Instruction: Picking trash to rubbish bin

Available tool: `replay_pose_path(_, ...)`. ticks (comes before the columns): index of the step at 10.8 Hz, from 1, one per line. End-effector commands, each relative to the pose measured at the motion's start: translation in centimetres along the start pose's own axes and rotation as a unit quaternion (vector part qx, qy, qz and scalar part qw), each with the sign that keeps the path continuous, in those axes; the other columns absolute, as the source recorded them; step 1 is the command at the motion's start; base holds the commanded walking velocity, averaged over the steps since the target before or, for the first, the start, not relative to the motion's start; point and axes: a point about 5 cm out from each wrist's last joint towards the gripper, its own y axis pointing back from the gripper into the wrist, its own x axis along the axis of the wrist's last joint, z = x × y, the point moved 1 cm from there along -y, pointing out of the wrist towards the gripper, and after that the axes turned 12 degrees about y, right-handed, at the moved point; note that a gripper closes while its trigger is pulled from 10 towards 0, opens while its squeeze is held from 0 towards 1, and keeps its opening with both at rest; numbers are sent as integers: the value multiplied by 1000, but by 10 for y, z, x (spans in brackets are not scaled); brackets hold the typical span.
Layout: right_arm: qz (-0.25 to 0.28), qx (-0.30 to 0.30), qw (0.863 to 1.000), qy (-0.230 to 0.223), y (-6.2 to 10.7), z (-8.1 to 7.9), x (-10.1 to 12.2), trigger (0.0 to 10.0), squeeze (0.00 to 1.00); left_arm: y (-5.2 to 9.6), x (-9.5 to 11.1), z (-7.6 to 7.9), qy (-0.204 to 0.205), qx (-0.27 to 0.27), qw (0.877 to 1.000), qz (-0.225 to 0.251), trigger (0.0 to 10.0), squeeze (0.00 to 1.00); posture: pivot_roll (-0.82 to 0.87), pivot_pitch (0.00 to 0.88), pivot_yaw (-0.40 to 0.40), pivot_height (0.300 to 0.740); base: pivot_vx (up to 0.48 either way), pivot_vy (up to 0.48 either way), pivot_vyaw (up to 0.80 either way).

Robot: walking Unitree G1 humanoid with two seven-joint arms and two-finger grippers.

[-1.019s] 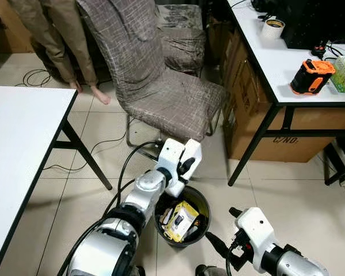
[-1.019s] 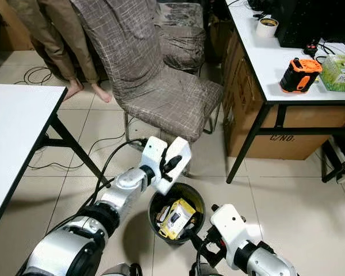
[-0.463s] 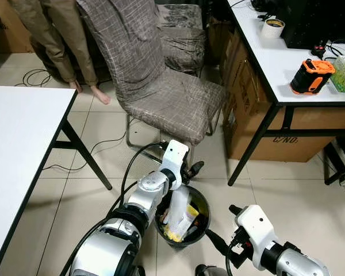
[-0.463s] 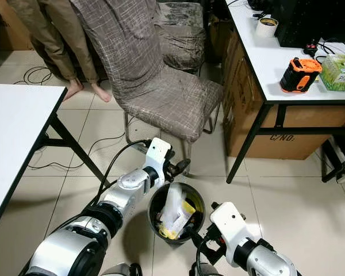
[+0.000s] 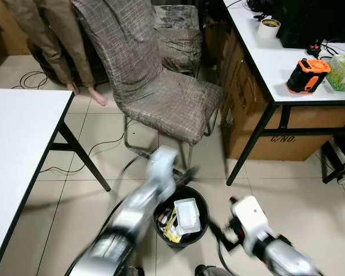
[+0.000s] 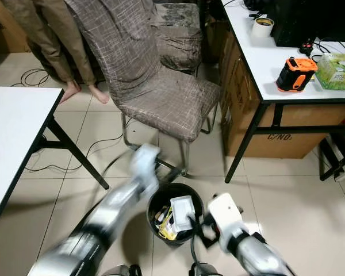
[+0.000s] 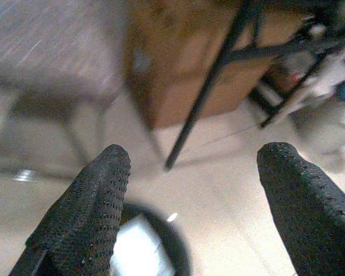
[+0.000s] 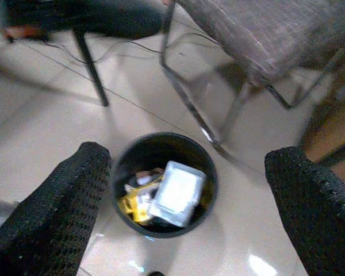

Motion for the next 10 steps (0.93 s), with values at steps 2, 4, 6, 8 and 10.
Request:
replay_pose_path(2,-12,-56,998,-16,-12,6,-6,10000,0,35,-13,-20,-47,42,998,7,10000,0,-106,52,5,740,0,0,0)
replay_pose_path(4,-11,-83,996,-34,-17,8,-6,10000,0,70,-8,-32,-46,106,992,47,10000,0,-63,28,-44,740,0,0,0)
replay_pose_path(6,-16,-100,994,-40,-19,11,-10,10000,0,84,-1,-33,-51,135,988,60,10000,0,-46,16,-66,740,0,-157,0)
replay_pose_path(8,-17,-107,993,-51,-21,12,-12,10000,0,91,1,-25,-57,135,988,52,10000,0,-42,14,-66,740,0,-471,0)
replay_pose_path(10,-18,-112,992,-62,-17,11,-16,10000,0,88,5,-19,-72,128,988,43,10000,0,-51,14,-51,740,0,-480,0)
